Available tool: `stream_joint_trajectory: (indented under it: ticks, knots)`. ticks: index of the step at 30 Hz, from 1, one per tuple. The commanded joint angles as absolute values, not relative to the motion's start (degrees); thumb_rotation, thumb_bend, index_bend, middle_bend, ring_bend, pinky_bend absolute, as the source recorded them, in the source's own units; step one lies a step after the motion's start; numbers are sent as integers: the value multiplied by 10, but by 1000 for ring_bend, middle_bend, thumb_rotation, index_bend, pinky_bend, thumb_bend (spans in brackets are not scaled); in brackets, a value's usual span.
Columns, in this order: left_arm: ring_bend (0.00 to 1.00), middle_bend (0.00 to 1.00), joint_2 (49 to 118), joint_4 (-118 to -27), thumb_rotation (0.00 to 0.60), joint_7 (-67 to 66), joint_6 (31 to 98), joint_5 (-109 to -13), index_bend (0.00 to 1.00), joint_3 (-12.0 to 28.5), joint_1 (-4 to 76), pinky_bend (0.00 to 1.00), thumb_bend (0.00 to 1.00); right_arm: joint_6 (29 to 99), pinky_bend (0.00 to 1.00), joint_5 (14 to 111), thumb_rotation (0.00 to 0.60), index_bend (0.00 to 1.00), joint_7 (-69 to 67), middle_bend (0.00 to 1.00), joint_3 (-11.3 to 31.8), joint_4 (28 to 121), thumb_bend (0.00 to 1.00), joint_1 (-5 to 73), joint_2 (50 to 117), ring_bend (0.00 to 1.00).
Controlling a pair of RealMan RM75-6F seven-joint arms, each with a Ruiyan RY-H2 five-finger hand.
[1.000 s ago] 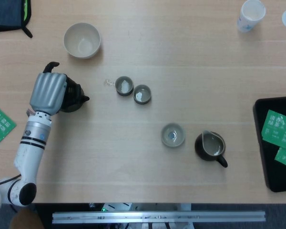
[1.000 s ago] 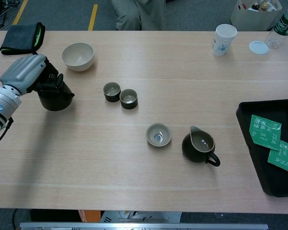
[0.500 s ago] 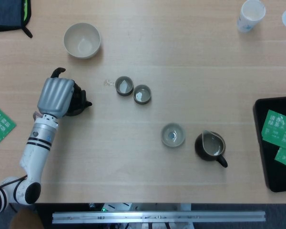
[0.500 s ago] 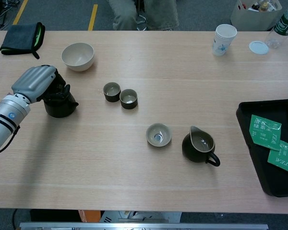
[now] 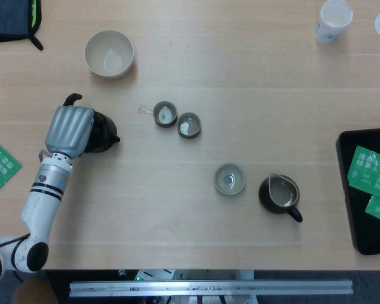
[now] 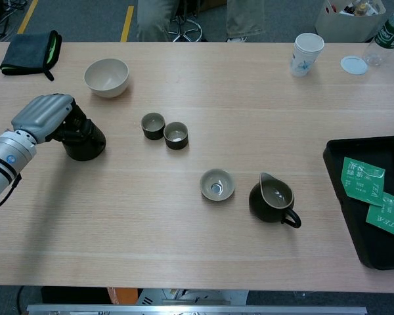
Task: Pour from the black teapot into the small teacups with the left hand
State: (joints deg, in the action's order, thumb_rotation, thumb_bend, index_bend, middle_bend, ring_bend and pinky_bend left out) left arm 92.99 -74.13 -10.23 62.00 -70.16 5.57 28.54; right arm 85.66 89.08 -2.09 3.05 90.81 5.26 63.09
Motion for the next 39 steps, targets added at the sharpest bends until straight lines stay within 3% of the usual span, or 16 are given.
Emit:
stream_joint_trajectory:
  ticks: [1, 3, 9, 14, 18, 19, 21, 24, 25, 26, 27, 39]
  knots:
    - [532, 682, 919, -755, 235, -107, 614, -700, 575, 55, 285, 185, 551, 857, 106, 891, 600, 263, -21, 268, 31, 909, 148, 53, 631, 126]
    - [485, 623, 912, -762, 184, -112, 608, -697, 484, 55, 286, 185, 538, 856, 106, 891, 600, 263, -21, 268, 31, 909, 147, 53, 631, 125]
    - [362, 470, 889, -796, 91, -119, 588, -681, 392, 59, 291, 184, 461, 857, 106, 892, 600, 263, -22, 268, 30, 909, 147, 53, 631, 126]
    - [269, 367, 867, -830, 65, -115, 593, -684, 338, 69, 293, 182, 446, 858, 106, 892, 600, 263, -23, 268, 31, 909, 147, 52, 631, 126]
    - [254, 346, 850, -855, 67, -98, 615, -700, 332, 81, 291, 181, 445, 857, 106, 891, 600, 263, -23, 268, 31, 907, 147, 53, 632, 126]
    - [254, 346, 846, -861, 83, -94, 621, -704, 332, 83, 290, 180, 445, 857, 106, 891, 600, 263, -23, 268, 31, 906, 147, 53, 632, 126]
    - [254, 349, 835, -873, 188, -87, 637, -717, 333, 86, 286, 176, 445, 855, 106, 890, 600, 263, -22, 268, 31, 905, 148, 54, 633, 126]
    - [254, 359, 823, -881, 396, -93, 672, -732, 339, 87, 274, 175, 446, 850, 106, 883, 600, 263, -24, 268, 32, 902, 147, 55, 635, 126]
    - [254, 363, 822, -879, 493, -100, 685, -736, 344, 86, 269, 175, 446, 847, 106, 880, 600, 263, -26, 268, 32, 900, 147, 55, 636, 126]
    - [254, 365, 821, -878, 558, -110, 702, -739, 347, 84, 262, 175, 446, 843, 106, 877, 600, 263, -27, 268, 32, 897, 147, 56, 637, 126]
    - [253, 367, 821, -877, 584, -115, 715, -739, 349, 84, 255, 175, 445, 841, 106, 875, 600, 263, -27, 268, 32, 896, 147, 56, 638, 126]
    - [255, 393, 751, -920, 600, -107, 838, -756, 360, 52, 154, 173, 446, 839, 106, 896, 600, 263, -20, 268, 23, 903, 148, 61, 643, 126]
